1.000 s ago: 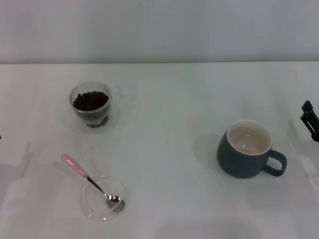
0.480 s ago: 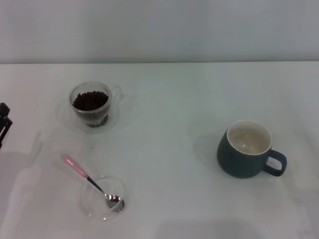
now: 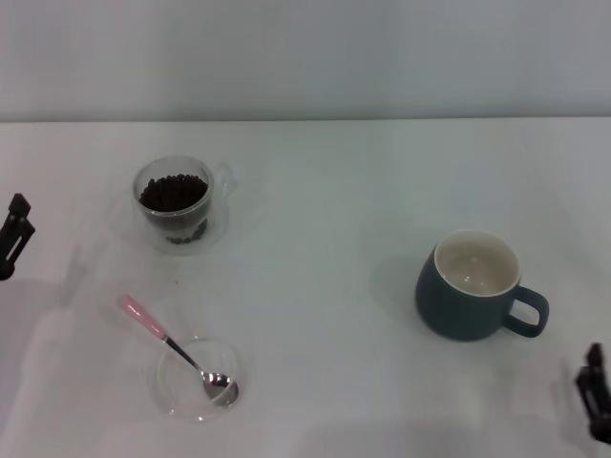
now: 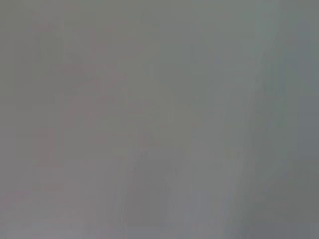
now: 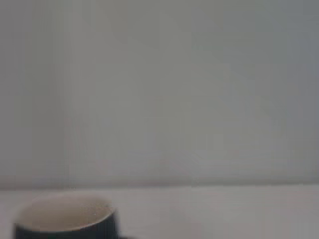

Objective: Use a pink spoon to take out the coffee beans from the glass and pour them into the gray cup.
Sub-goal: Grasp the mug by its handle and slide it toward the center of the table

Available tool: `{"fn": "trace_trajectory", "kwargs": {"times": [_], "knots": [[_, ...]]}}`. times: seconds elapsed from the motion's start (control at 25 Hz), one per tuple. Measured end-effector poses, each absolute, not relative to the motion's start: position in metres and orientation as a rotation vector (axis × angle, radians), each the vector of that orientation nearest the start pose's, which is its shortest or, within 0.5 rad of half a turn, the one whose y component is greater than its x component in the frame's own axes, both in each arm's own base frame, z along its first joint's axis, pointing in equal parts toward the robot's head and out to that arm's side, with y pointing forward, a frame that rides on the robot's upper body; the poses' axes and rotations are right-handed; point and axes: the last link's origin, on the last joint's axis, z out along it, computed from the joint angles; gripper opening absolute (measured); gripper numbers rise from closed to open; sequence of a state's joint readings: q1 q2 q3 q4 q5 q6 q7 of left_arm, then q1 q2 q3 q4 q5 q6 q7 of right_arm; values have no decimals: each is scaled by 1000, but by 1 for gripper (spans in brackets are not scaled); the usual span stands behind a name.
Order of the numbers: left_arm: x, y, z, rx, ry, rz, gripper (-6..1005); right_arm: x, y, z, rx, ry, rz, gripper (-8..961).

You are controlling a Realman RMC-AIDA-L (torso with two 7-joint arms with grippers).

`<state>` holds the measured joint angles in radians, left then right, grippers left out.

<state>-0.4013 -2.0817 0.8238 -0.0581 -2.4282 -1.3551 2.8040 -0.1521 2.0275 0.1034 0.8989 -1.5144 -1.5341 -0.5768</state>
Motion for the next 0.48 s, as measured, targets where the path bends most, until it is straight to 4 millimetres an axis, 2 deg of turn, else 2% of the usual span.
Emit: {"fn": "trace_trajectory", "kwargs": {"times": [0.2, 0.48], "knots": [[-348, 294, -6, -1624, -583, -787, 832, 289, 124, -84, -1368, 826, 400, 847], [-347, 296, -3, -1615, -573, -791, 832, 286, 140, -91, -1412, 861, 409, 845]]}}
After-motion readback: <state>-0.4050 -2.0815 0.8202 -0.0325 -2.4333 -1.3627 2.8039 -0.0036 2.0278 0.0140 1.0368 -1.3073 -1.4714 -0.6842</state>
